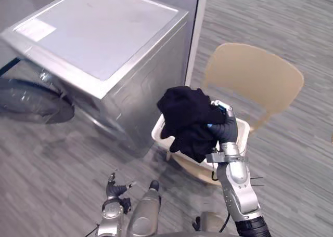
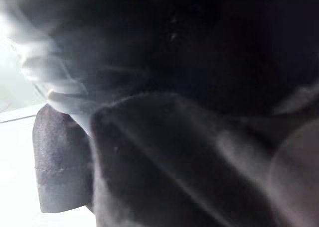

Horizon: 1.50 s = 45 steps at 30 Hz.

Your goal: Pick up the laundry basket with both hands and put the clothes into the washing machine.

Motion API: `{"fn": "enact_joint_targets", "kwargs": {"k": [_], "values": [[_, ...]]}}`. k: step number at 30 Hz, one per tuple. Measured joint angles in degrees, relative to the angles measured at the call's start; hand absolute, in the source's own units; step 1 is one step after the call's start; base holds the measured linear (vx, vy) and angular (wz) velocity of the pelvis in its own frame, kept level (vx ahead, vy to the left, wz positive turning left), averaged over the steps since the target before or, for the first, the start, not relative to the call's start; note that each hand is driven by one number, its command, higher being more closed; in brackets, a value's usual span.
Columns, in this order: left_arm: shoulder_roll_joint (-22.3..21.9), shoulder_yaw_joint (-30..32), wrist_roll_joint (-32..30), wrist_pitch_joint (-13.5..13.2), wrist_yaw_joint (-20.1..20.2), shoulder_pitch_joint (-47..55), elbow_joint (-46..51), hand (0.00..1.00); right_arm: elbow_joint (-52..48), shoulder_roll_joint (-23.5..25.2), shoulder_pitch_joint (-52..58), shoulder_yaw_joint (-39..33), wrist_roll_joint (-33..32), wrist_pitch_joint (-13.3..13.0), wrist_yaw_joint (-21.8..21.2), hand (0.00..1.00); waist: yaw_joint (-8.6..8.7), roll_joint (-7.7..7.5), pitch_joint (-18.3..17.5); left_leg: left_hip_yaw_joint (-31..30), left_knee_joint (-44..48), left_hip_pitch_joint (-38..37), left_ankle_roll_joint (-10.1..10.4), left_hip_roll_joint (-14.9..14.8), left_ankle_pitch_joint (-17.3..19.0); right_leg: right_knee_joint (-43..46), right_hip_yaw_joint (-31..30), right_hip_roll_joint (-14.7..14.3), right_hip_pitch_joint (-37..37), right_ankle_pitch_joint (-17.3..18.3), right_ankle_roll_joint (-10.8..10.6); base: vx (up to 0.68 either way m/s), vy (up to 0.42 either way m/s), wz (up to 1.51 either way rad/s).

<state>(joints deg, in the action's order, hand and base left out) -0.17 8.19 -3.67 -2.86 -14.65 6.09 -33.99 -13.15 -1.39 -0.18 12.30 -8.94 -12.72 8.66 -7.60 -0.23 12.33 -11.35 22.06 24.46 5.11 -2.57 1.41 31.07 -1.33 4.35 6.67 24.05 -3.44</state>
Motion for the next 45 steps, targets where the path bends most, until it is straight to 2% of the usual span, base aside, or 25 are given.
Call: {"fn": "enact_joint_targets", "kwargs": {"k": [1, 2, 3, 4, 5, 6, 7, 8, 9, 10, 12, 13, 14, 15, 16, 19, 21, 27, 28, 31, 32, 35, 41, 43, 45], "values": [[-0.50, -0.81, 0.48, -0.01, -0.03, 0.44, 1.46, 0.00, 0.02, -0.11, 0.01, 0.04, 0.00, 0.00, 0.00, 1.00, -0.05, 0.37, -0.19, -0.75, -1.38, 0.79, 0.23, -0.60, -0.95, -1.74, 1.39, -0.55, -0.06, 1.41, 0.18, -0.46, -0.296, 0.99], [-1.50, -2.84, 0.85, 0.03, 0.03, 1.53, 4.25, 0.00, 0.77, -1.43, 0.11, -0.13, -0.06, 0.03, 0.09, 1.00, 0.67, 2.92, -0.15, -2.23, -6.82, 1.41, -1.23, -2.64, -2.07, -2.49, 5.16, -3.18, 0.93, 0.49, 2.79, -0.44, -0.309, 1.36], [-1.99, -5.21, 0.82, 0.03, 0.19, 1.93, 6.54, 0.00, 1.46, -2.75, 0.11, -0.67, -0.02, 0.10, 0.14, 1.00, 1.17, 3.49, -0.13, -0.35, -12.26, 0.63, -3.83, -4.50, -0.25, -3.58, 8.20, -3.09, 1.41, -0.77, 4.58, -0.45, -0.286, 1.47], [-2.16, -6.33, 0.75, 0.01, 0.35, 2.15, 7.76, 0.00, 1.98, -3.51, -0.18, -1.22, 0.06, 0.10, 0.12, 1.00, 1.09, 3.27, -0.20, 2.28, -12.85, 0.85, -3.73, -5.06, -0.22, -4.12, 9.79, -2.66, 1.84, -1.30, 5.63, -0.42, -0.243, 1.32], [-1.97, -8.74, 0.66, 0.04, 0.73, 2.74, 11.02, 0.00, 3.61, -4.28, -1.18, -2.30, 0.17, 0.28, 0.06, 1.00, 0.62, 2.56, -0.25, 7.62, -10.13, 1.01, -3.69, -4.79, -0.67, -4.52, 12.63, -1.04, 2.62, -2.89, 6.83, -0.37, -0.210, 1.15], [-1.37, -10.74, 0.59, 0.01, 0.89, 3.26, 13.97, 0.00, 3.91, -4.21, -1.74, -3.16, 0.17, 0.38, 0.13, 1.00, 0.92, 2.54, -0.32, 9.44, -6.51, 0.70, -3.60, -3.85, -0.61, -5.09, 14.73, 0.25, 2.97, -4.45, 6.68, -0.37, -0.233, 1.08], [-1.06, -11.71, 0.47, -0.14, 0.96, 3.52, 15.78, 0.00, 3.91, -4.25, -2.01, -3.33, 0.16, 0.37, 0.11, 1.00, 1.08, 2.44, -0.49, 10.26, -4.50, 0.50, -3.42, -3.11, -0.44, -5.32, 15.55, 0.94, 3.49, -5.15, 6.82, -0.30, -0.189, 1.04], [-0.34, -13.34, -0.06, -0.93, 1.10, 3.73, 19.33, 0.00, 4.46, -4.91, -2.90, -3.04, 0.09, 0.36, -0.25, 1.00, 2.12, 2.83, -0.73, 10.90, -0.27, -1.49, -3.38, -2.16, -0.11, -6.76, 17.88, 1.80, 3.83, -6.89, 7.17, -0.28, -0.124, 0.92], [0.45, -14.42, -0.88, -2.02, 1.39, 3.21, 21.27, 0.00, 5.83, -5.48, -3.73, -2.84, 0.07, 0.37, -0.93, 1.00, 2.54, 3.18, -1.15, 11.40, 1.80, -4.10, -2.40, -2.50, 0.76, -8.32, 19.43, 1.91, 3.81, -8.25, 7.54, -0.18, -0.064, 0.84], [0.93, -15.15, -1.25, -2.68, 1.77, 2.50, 21.87, 0.00, 6.65, -5.96, -4.18, -2.82, 0.05, 0.37, -1.36, 1.00, 2.60, 3.30, -1.30, 11.35, 2.39, -5.89, -2.30, -2.73, 1.58, -9.25, 20.22, 1.91, 3.76, -9.03, 7.70, -0.20, -0.026, 0.75], [2.39, -17.63, -1.55, -4.39, 2.34, 0.16, 23.13, 0.00, 9.65, -7.26, -5.55, -2.24, 0.04, 0.38, -2.74, 1.00, 3.79, 3.36, -2.11, 11.16, -1.33, -12.01, -1.91, -2.53, 2.43, -11.66, 21.95, 1.66, 3.73, -10.86, 7.07, -0.17, 0.001, 0.63], [3.44, -19.70, -1.71, -5.21, 2.74, -1.66, 23.43, 0.00, 10.81, -7.78, -5.82, -1.77, 0.01, 0.41, -3.67, 1.00, 3.96, 3.64, -2.48, 10.98, -8.90, -16.52, -1.64, -2.56, 1.98, -12.94, 22.84, 1.39, 3.72, -11.77, 6.37, -0.10, 0.021, 0.49], [3.87, -20.93, -1.80, -5.31, 3.37, -2.82, 24.03, 0.00, 11.92, -8.04, -6.11, -1.38, 0.01, 0.45, -4.38, 1.00, 4.21, 4.16, -2.97, 10.56, -13.96, -18.45, -0.42, -2.97, 1.18, -13.58, 23.69, 0.78, 3.73, -12.56, 6.13, -0.13, 0.048, 0.48], [4.32, -22.01, -1.84, -5.72, 3.46, -3.67, 24.63, 0.00, 13.20, -7.96, -6.46, -0.98, -0.06, 0.69, -5.24, 1.00, 4.45, 4.48, -3.61, 10.02, -16.87, -19.33, -0.07, -3.54, 0.96, -13.99, 24.71, 0.27, 3.74, -13.29, 5.99, -0.12, 0.092, 0.39], [5.55, -23.47, -2.05, -6.57, 3.40, -4.70, 24.96, 0.00, 15.13, -7.62, -6.80, -0.15, -0.32, 0.88, -6.36, 1.00, 5.03, 3.99, -4.50, 9.83, -18.75, -19.88, 0.69, -3.58, 0.49, -14.14, 25.08, 0.32, 3.74, -14.12, 5.54, -0.12, 0.109, 0.25], [7.18, -24.40, -2.57, -6.67, 3.40, -5.04, 25.17, 0.00, 16.14, -6.42, -6.87, 2.94, -2.20, 0.92, -8.00, 1.00, 5.12, 3.10, -5.91, 10.21, -19.47, -20.71, 0.51, -2.91, 0.04, -14.49, 23.39, 0.79, 3.75, -15.45, 4.84, -0.10, 0.136, -0.04], [7.69, -25.21, -3.70, -6.67, 3.26, -5.84, 25.20, 0.00, 16.38, -5.39, -6.92, 5.93, -4.67, 0.94, -9.66, 1.00, 5.15, 3.02, -7.44, 10.59, -20.02, -20.97, -0.37, -1.96, -0.66, -15.69, 22.57, 1.26, 3.70, -16.96, 4.16, -0.07, 0.111, -0.05], [8.65, -27.56, -4.56, -6.64, 1.47, -11.11, 25.27, 0.00, 16.65, -4.11, -7.76, 12.41, -12.89, 1.98, -12.40, 1.00, 5.19, 2.92, -8.34, 10.78, -20.19, -21.09, -0.94, -1.33, -2.03, -19.01, 21.39, 1.06, 2.47, -20.27, 3.99, -0.10, 0.067, -0.03], [8.80, -27.80, -4.89, -6.63, 1.13, -11.36, 25.26, 1.00, 16.73, -4.05, -7.89, 12.65, -13.31, 1.99, -12.44, 1.00, 5.21, 2.93, -8.49, 10.84, -20.24, -21.07, -0.99, -1.39, -2.13, -19.37, 21.28, 0.91, 2.41, -20.57, 4.09, -0.11, 0.007, -0.10], [9.42, -28.45, -6.07, -6.55, 0.09, -12.53, 24.87, 1.00, 16.78, -4.08, -8.23, 13.67, -16.43, 1.99, -12.49, 1.00, 5.43, 2.90, -9.11, 11.28, -21.77, -21.38, -0.84, -1.63, -3.38, -21.75, 20.93, 0.03, 1.70, -22.33, 4.45, -0.10, -0.010, -0.10], [9.42, -28.51, -6.11, -6.54, -0.64, -12.55, 24.71, 1.00, 16.79, -4.14, -8.24, 14.75, -18.33, 1.99, -12.52, 0.00, 5.52, 2.80, -9.23, 11.49, -22.16, -21.75, -0.82, -2.15, -3.40, -22.92, 20.63, -0.28, 1.05, -22.88, 4.58, -0.10, -0.026, -0.12], [9.47, -28.51, -5.98, -6.51, -2.11, -12.58, 23.65, 1.00, 16.83, -4.44, -8.35, 17.76, -22.30, 1.95, -12.83, 0.00, 5.64, 2.25, -9.90, 11.91, -22.19, -21.99, -0.61, -2.92, -3.51, -25.35, 20.10, -1.47, 0.23, -24.43, 5.24, -0.06, -0.043, -0.13], [9.56, -27.70, -5.44, -6.47, -3.32, -12.65, 22.56, 1.00, 16.83, -4.85, -8.35, 20.25, -22.95, 1.80, -13.13, 0.00, 6.67, 1.61, -10.34, 12.57, -22.67, -22.35, 0.32, -3.72, -4.11, -28.65, 19.58, -3.21, -0.68, -26.15, 5.82, -0.04, -0.045, -0.09], [9.55, -27.51, -5.13, -6.41, -3.22, -12.64, 22.54, 1.00, 16.76, -5.34, -8.28, 19.81, -20.53, 1.68, -13.29, 0.00, 6.66, 1.45, -10.44, 13.04, -23.21, -22.48, 0.42, -4.16, -4.19, -29.89, 19.11, -3.79, -1.04, -26.83, 6.00, -0.03, -0.027, -0.13], [9.35, -26.27, -4.71, -6.39, -3.00, -12.62, 22.54, 1.00, 15.71, -5.89, -6.93, 16.38, -13.59, 1.69, -13.35, 0.00, 6.59, 1.32, -10.51, 13.23, -23.25, -23.11, 0.47, -4.38, -4.21, -30.96, 18.75, -4.36, -1.75, -27.33, 6.28, -0.01, -0.008, -0.07]]}}
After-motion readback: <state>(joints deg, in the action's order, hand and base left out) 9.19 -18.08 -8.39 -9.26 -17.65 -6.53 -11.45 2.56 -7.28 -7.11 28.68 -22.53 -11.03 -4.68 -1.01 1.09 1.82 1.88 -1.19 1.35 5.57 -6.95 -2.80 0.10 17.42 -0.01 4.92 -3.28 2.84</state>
